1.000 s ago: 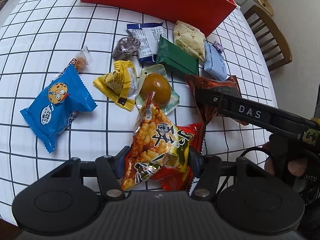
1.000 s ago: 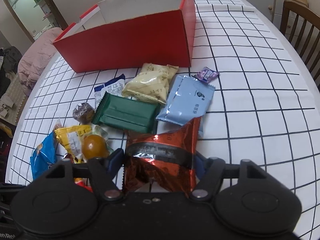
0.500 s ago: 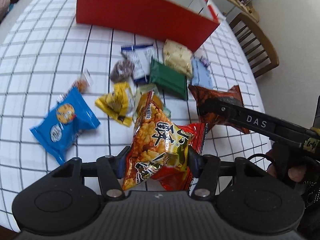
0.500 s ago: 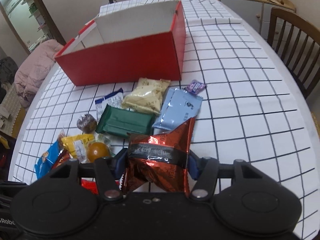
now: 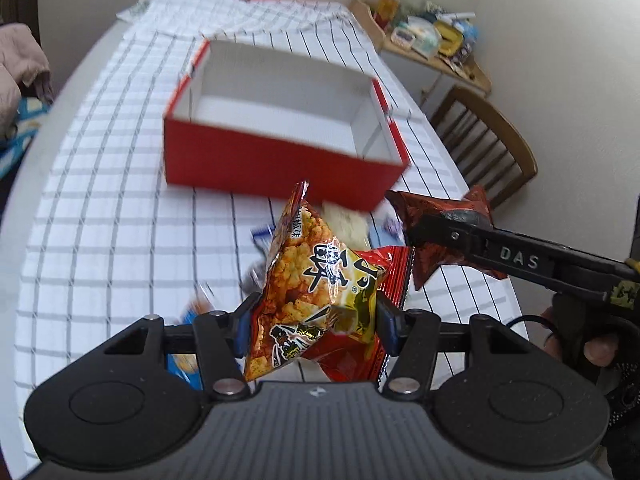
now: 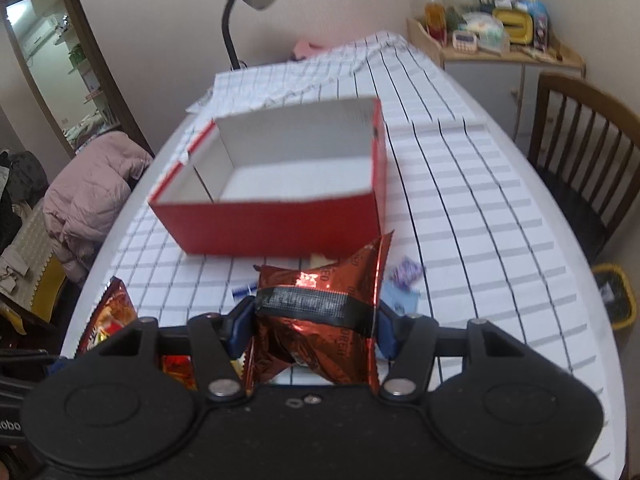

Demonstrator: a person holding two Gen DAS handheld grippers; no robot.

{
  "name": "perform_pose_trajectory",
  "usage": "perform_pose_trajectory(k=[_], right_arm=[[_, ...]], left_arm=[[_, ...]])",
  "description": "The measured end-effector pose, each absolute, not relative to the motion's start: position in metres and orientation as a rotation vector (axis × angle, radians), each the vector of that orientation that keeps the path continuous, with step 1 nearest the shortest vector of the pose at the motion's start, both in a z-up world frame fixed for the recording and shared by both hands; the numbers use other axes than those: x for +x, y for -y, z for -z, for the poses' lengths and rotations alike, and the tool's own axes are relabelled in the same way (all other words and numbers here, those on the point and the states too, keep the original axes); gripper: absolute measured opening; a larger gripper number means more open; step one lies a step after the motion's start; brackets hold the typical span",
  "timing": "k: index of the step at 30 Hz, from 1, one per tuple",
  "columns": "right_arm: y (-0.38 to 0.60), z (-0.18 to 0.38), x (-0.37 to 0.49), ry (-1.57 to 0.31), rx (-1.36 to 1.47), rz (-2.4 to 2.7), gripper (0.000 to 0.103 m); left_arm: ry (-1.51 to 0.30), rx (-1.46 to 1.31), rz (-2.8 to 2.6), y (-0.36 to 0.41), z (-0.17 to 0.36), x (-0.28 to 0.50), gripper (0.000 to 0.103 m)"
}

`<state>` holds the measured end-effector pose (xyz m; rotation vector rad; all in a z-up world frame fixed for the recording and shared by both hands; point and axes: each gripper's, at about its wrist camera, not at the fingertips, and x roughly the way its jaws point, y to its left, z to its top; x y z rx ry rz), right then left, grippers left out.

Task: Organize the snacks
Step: 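Carry both bags into the red box and open both tools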

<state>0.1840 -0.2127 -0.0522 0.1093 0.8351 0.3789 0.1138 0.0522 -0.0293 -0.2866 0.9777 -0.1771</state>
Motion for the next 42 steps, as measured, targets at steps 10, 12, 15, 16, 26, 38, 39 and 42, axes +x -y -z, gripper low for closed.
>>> perform_pose_trajectory(k=[10, 12, 15, 16, 26, 38, 39, 42], right_arm=[[0.192, 0.025, 0.239, -0.77, 0.076, -0.379, 0.059], [0.19, 0.024, 0.255, -0.773, 0.073, -0.376, 0.059], [0.184, 0.027, 0.277, -0.788, 0.063, -0.377, 0.059], [0.183, 0.028, 0.285, -0.791, 0.058, -0.375, 0.059], [0.164, 0.057, 0.345, -0.866, -0.027, -0.393, 0.059], [0.144, 0.095, 0.368, -0.943, -0.12, -0.416, 0.059], [0.143, 0.097, 0.369, -0.946, -0.129, -0.418, 0.059], [0.138, 0.102, 0.369, -0.956, -0.152, -0.421, 0.059]], left_arm=[[-0.921, -0.262, 0.105, -0.072, 0.002, 0.177, 0.057], [-0.924, -0.262, 0.086, -0.075, 0.001, 0.194, 0.057], [-0.923, -0.247, 0.061, -0.076, 0.0, 0.219, 0.057], [-0.92, -0.235, 0.052, -0.075, 0.0, 0.227, 0.057], [-0.967, -0.152, -0.017, -0.066, 0.017, 0.301, 0.057], [-1.045, -0.053, -0.064, -0.052, 0.058, 0.345, 0.058], [-1.054, -0.05, -0.07, -0.052, 0.061, 0.348, 0.058], [-1.083, -0.052, -0.086, -0.053, 0.069, 0.356, 0.058]])
